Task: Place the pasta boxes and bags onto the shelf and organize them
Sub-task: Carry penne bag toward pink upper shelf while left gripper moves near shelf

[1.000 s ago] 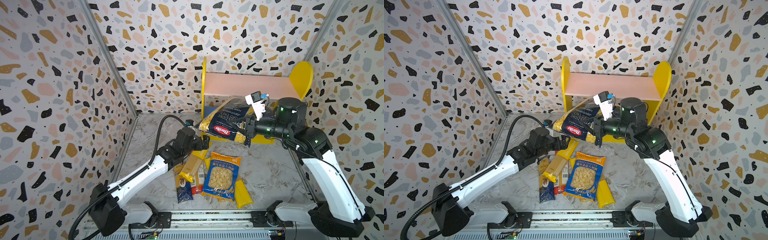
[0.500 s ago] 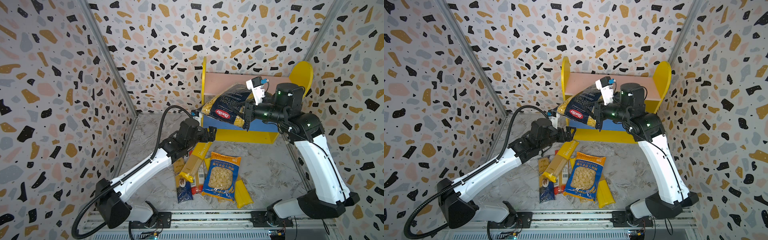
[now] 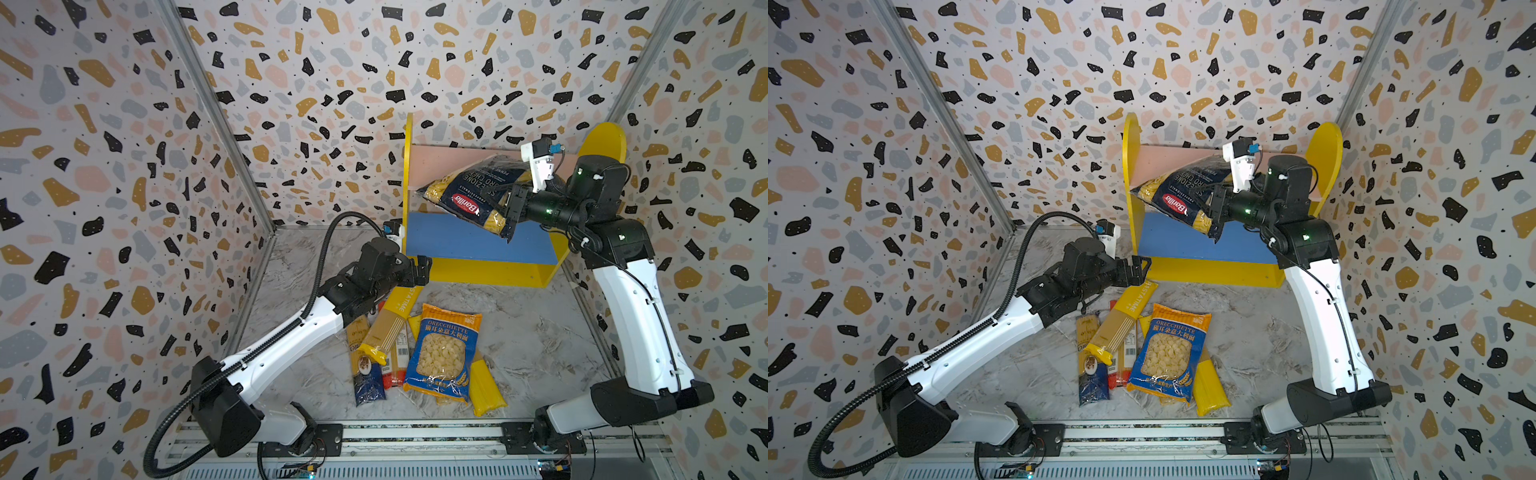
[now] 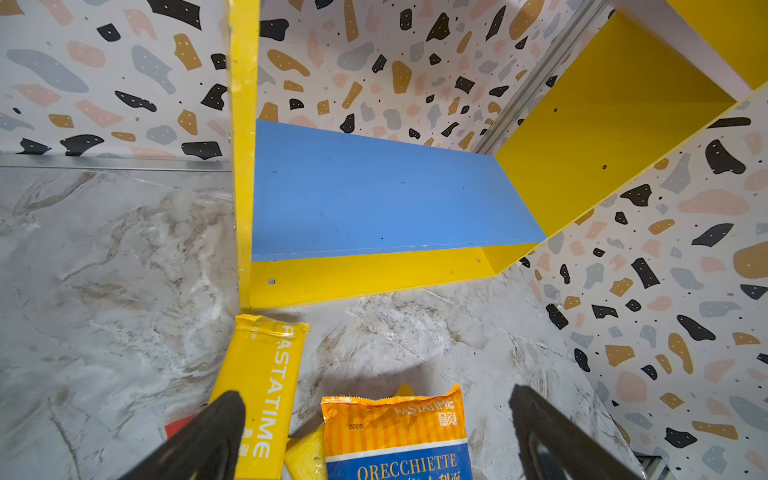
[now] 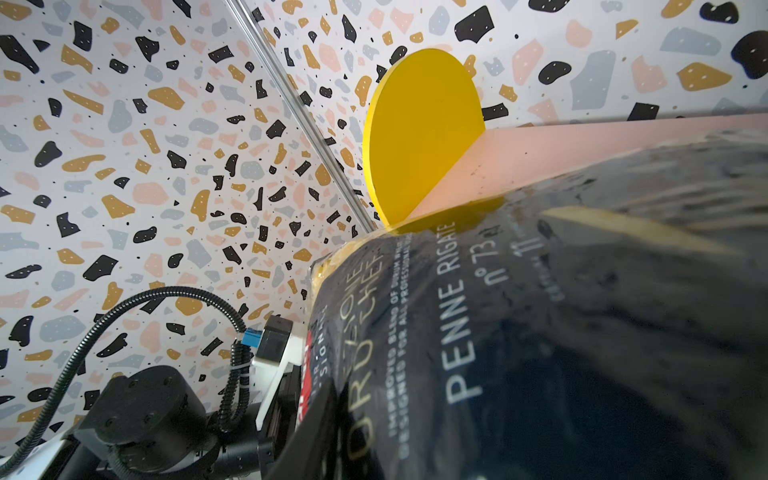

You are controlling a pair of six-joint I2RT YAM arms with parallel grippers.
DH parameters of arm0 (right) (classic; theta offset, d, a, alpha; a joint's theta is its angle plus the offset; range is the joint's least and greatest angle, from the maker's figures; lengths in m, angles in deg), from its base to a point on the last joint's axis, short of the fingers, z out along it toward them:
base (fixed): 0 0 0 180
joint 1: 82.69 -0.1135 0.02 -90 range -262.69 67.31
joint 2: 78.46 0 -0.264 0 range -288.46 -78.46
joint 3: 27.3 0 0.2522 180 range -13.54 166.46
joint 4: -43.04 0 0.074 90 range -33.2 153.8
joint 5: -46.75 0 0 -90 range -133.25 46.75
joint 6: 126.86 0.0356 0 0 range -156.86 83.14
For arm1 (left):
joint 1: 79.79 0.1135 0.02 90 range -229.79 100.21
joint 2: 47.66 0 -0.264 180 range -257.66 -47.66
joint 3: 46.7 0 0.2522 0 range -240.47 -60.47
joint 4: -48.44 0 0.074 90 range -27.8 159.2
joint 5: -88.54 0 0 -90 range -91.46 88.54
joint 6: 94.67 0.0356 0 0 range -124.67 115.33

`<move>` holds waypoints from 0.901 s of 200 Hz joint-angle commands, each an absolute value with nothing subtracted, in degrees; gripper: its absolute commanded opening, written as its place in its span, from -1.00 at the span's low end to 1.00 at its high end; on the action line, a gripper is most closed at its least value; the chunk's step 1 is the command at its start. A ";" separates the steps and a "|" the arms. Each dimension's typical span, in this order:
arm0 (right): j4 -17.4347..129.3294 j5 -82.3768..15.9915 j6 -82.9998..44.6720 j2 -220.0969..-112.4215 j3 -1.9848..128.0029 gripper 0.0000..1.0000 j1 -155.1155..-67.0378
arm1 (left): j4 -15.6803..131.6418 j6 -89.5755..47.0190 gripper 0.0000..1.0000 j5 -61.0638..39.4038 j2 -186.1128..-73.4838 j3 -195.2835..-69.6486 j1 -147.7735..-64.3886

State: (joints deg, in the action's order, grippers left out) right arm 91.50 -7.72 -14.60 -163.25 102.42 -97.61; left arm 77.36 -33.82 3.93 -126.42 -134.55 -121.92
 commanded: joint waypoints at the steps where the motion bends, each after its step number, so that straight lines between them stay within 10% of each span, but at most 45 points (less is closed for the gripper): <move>1: 70.17 -7.46 -16.75 -161.55 106.56 -0.50 -96.77 | 76.61 -32.36 1.00 5.21 -125.16 -134.93 -122.02; 180: 45.84 -37.18 -27.18 -163.36 92.02 -0.51 -110.47 | 76.09 -31.74 1.00 6.62 -121.94 -130.45 -122.07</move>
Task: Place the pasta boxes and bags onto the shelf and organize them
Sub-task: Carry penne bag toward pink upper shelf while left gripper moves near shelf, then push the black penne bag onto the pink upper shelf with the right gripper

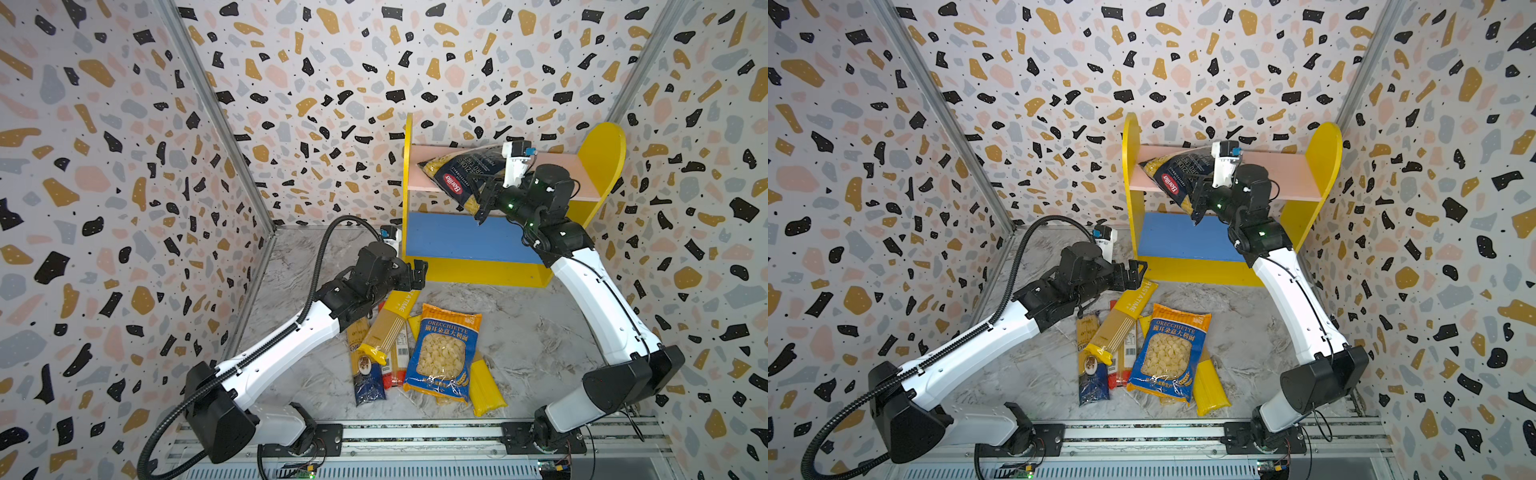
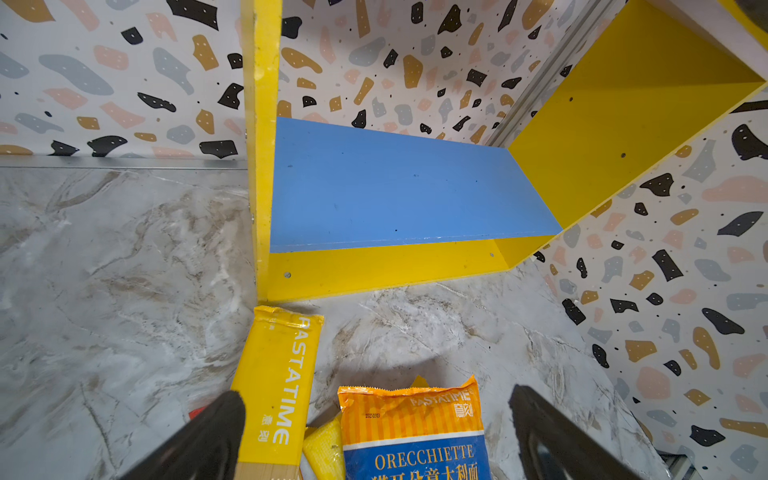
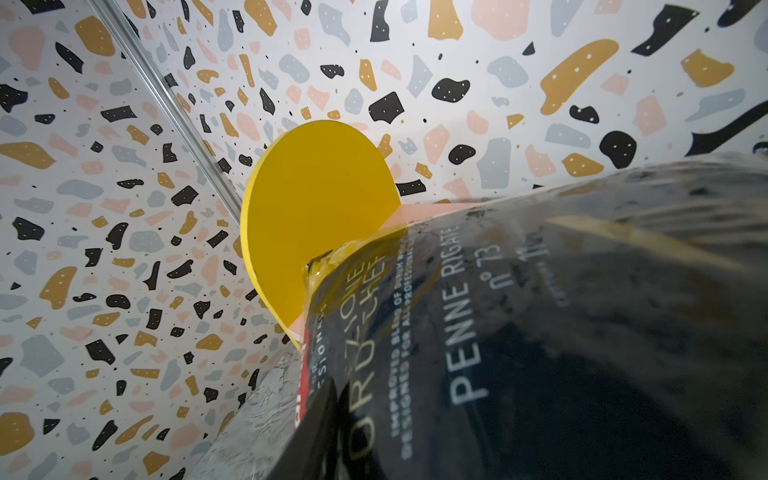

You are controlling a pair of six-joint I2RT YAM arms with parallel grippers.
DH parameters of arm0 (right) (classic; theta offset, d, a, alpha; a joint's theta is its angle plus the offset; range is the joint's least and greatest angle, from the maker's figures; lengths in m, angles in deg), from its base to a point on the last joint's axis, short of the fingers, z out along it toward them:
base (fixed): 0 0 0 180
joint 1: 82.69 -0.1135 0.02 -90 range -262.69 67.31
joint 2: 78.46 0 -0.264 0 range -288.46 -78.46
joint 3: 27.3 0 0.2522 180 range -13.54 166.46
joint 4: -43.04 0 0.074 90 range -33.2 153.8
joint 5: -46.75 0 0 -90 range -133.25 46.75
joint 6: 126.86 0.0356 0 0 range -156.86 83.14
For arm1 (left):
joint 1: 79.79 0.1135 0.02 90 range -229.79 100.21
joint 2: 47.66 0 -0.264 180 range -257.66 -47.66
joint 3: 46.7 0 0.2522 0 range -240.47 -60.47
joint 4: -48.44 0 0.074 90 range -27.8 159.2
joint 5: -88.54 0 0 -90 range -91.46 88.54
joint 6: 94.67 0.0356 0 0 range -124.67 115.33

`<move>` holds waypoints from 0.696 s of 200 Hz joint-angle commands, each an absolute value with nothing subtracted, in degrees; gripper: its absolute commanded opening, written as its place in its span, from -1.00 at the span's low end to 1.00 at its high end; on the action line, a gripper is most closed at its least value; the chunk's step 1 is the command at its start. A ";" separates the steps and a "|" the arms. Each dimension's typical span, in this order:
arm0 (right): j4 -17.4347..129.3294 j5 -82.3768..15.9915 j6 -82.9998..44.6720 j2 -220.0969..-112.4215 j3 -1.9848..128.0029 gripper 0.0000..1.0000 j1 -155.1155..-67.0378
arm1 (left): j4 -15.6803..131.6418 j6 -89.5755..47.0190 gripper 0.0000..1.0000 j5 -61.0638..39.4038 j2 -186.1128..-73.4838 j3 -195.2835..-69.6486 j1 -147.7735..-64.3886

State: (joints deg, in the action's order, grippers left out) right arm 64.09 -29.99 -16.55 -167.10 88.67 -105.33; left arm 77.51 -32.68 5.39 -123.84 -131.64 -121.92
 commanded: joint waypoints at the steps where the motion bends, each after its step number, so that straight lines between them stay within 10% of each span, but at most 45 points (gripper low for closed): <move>1: 45.74 -37.40 -27.37 -163.40 92.02 -0.51 -110.64 | 76.04 -31.74 0.99 6.62 -121.89 -130.39 -122.07; 139: 35.11 -57.83 -31.94 -164.77 86.92 -0.48 -113.40 | 75.82 -30.69 1.00 7.47 -118.81 -127.12 -122.06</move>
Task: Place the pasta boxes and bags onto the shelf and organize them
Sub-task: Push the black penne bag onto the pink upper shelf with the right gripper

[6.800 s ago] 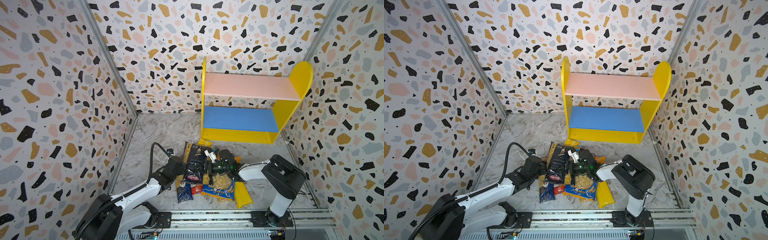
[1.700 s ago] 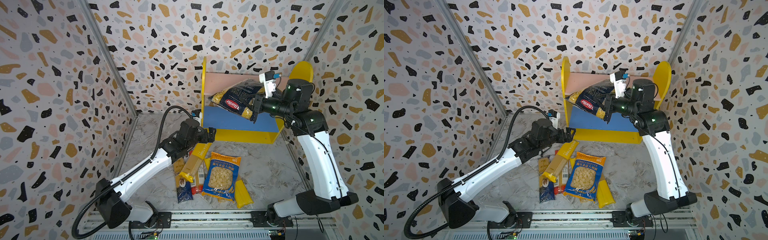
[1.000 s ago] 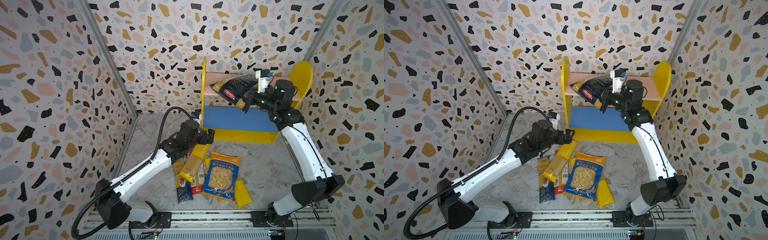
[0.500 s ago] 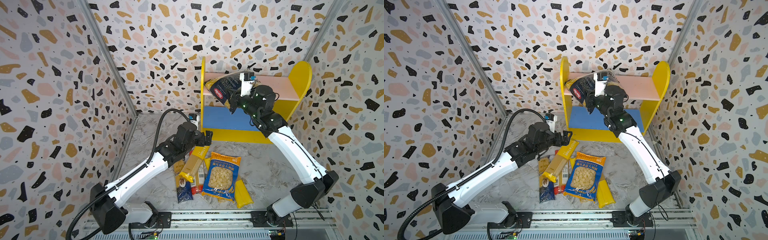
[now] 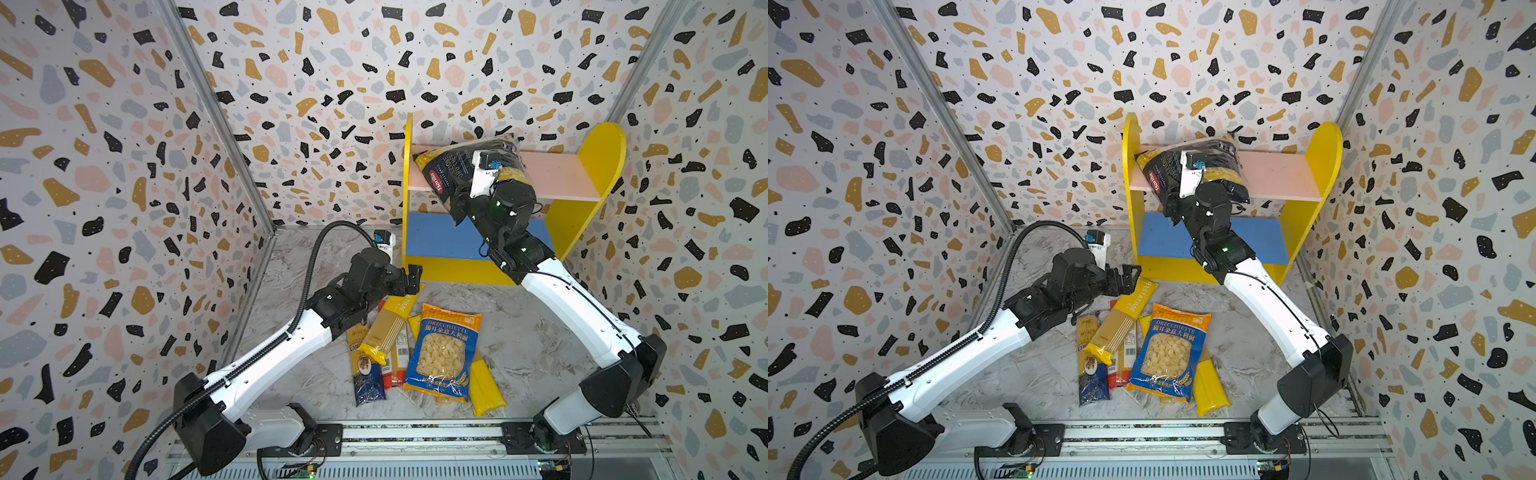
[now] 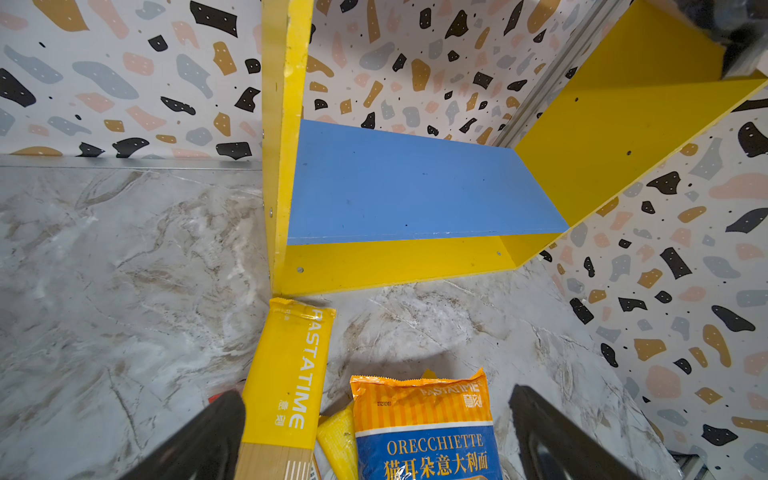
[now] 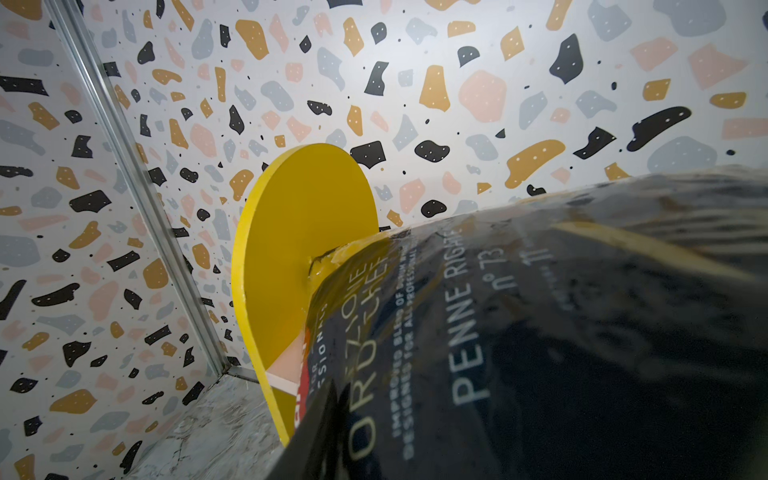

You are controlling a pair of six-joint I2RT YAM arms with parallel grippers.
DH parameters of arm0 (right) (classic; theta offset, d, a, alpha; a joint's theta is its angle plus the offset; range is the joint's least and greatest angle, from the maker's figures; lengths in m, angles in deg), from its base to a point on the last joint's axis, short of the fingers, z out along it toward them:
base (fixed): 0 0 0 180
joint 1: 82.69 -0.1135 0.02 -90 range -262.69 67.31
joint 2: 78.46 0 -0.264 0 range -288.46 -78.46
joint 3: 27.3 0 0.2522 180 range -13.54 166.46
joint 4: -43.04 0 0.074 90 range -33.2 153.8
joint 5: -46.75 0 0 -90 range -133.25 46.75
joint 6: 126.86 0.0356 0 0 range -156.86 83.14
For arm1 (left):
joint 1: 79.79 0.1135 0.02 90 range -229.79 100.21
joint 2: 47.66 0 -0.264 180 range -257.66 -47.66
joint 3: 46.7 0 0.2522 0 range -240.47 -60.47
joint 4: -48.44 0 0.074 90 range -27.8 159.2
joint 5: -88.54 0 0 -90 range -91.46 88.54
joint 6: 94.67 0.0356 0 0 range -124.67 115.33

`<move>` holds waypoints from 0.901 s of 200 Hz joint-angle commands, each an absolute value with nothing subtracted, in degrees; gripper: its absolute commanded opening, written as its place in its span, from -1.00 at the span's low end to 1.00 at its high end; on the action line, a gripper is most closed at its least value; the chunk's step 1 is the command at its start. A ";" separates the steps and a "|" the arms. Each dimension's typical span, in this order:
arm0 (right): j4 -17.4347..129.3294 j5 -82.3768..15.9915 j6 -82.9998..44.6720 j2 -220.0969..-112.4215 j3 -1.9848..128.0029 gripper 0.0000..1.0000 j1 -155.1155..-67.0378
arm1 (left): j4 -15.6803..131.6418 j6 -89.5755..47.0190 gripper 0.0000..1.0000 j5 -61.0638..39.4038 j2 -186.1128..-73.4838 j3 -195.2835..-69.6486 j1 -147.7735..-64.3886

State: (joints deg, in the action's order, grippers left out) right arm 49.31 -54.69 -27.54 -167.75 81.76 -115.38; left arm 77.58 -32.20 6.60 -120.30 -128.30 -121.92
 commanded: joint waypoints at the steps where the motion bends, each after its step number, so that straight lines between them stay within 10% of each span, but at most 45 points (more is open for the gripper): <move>1: 35.19 -57.83 -31.89 -164.81 87.01 -0.48 -113.30 | 75.82 -30.65 1.00 7.49 -118.79 -127.15 -122.06; 147: 54.49 -39.92 -10.29 -169.63 98.64 -0.45 -85.54 | 75.47 -31.83 0.99 6.39 -119.90 -127.21 -122.04; 180: 57.28 -37.30 -6.85 -168.74 96.75 -0.14 -83.48 | 75.61 -32.35 0.99 5.93 -120.12 -127.22 -122.05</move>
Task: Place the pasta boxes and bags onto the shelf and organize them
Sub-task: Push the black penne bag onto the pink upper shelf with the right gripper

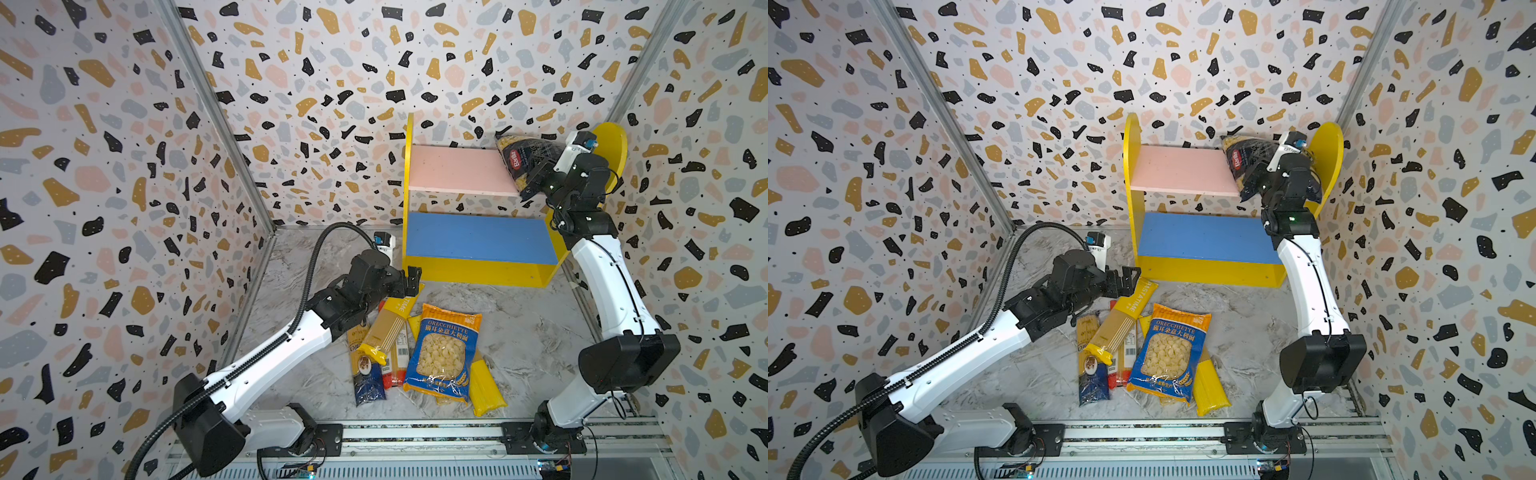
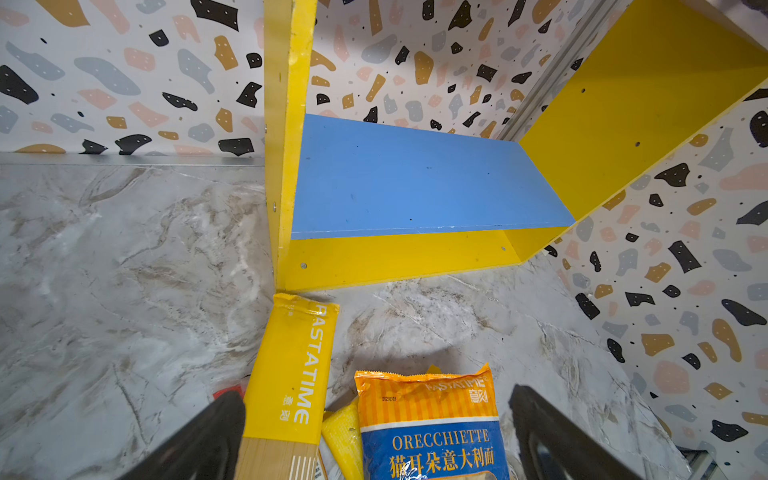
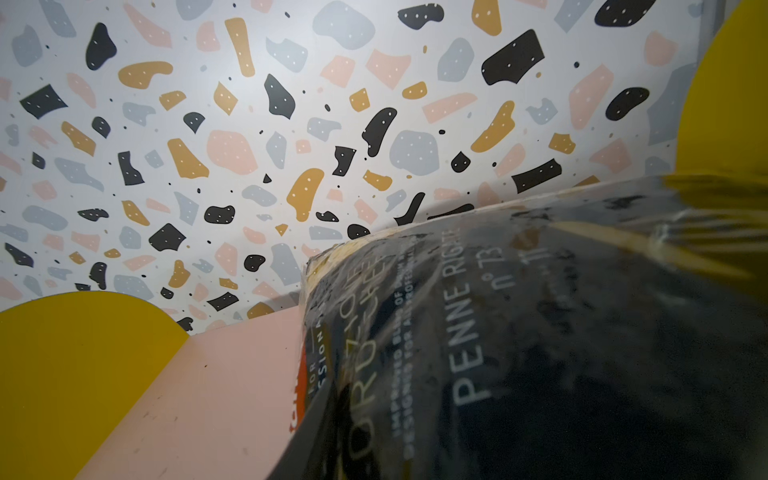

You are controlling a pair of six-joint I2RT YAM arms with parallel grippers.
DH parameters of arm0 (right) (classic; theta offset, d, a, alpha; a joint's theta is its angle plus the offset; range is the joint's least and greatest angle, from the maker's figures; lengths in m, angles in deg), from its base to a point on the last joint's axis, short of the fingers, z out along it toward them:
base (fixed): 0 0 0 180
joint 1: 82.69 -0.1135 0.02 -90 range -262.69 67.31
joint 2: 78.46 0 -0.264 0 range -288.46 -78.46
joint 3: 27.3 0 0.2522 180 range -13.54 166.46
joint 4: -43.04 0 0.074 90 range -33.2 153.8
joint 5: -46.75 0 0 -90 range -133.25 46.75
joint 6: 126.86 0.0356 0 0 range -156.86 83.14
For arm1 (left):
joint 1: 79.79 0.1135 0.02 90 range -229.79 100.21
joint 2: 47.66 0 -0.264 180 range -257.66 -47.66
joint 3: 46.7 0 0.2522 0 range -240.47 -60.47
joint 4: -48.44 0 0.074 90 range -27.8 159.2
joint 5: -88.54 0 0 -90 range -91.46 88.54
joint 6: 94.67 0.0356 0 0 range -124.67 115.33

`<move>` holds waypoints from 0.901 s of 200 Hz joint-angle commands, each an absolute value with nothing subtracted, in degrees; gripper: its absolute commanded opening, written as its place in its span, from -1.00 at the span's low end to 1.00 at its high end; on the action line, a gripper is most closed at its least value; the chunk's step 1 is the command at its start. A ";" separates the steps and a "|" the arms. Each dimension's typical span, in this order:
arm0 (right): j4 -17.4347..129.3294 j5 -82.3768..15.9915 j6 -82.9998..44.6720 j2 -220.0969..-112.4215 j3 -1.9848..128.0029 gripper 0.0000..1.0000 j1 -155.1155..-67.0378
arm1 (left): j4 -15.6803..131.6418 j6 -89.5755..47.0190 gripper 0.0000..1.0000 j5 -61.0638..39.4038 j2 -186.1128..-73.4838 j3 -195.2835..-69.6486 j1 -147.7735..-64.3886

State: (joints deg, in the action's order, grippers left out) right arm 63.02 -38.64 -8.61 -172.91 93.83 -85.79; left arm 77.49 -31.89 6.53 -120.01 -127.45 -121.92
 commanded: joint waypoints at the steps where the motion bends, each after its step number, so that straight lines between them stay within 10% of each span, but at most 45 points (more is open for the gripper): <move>1: 57.28 -37.30 -6.85 -168.74 96.75 -0.14 -83.48 | 75.63 -32.36 0.99 5.93 -120.10 -127.19 -122.06; 77: 74.88 -31.95 -2.13 -169.59 104.20 0.68 -80.49 | 75.65 -33.40 1.00 3.64 -120.37 -127.53 -122.02; 180: 82.23 -33.11 -2.77 -164.88 102.23 0.48 -80.71 | 74.33 -34.20 1.00 1.18 -119.35 -126.42 -122.07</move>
State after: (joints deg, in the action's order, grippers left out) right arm 83.12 -30.45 -1.49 -170.49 101.59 -81.55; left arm 76.77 -34.04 1.98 -121.02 -127.45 -121.92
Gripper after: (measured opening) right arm 0.799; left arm 0.997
